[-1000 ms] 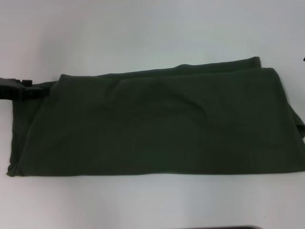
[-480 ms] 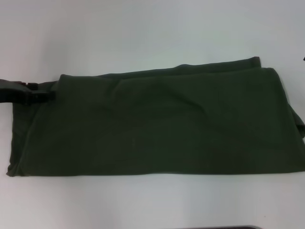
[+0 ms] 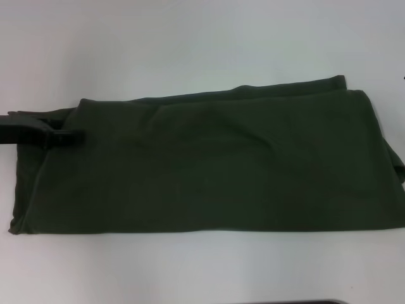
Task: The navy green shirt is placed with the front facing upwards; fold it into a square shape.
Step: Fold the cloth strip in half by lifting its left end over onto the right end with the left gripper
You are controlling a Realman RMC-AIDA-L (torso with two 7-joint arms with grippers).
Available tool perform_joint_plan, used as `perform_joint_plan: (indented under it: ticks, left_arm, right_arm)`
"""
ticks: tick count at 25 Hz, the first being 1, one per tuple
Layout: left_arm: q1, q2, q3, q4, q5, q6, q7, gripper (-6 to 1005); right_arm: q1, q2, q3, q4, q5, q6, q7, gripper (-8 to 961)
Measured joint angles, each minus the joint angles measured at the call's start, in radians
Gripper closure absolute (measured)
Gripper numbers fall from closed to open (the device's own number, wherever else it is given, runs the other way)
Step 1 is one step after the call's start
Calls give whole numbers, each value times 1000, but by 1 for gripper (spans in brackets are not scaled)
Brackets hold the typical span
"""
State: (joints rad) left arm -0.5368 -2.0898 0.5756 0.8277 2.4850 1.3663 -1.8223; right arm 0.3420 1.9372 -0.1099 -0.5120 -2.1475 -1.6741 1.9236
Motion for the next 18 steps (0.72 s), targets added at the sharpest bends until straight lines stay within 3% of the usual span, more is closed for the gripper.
perform_joint_plan:
  ticks: [18]
  left_arm:
    - [-6, -19, 3, 26, -9, 107, 45, 375]
  right_arm:
    - [0, 0, 4, -2, 0, 12, 0, 141]
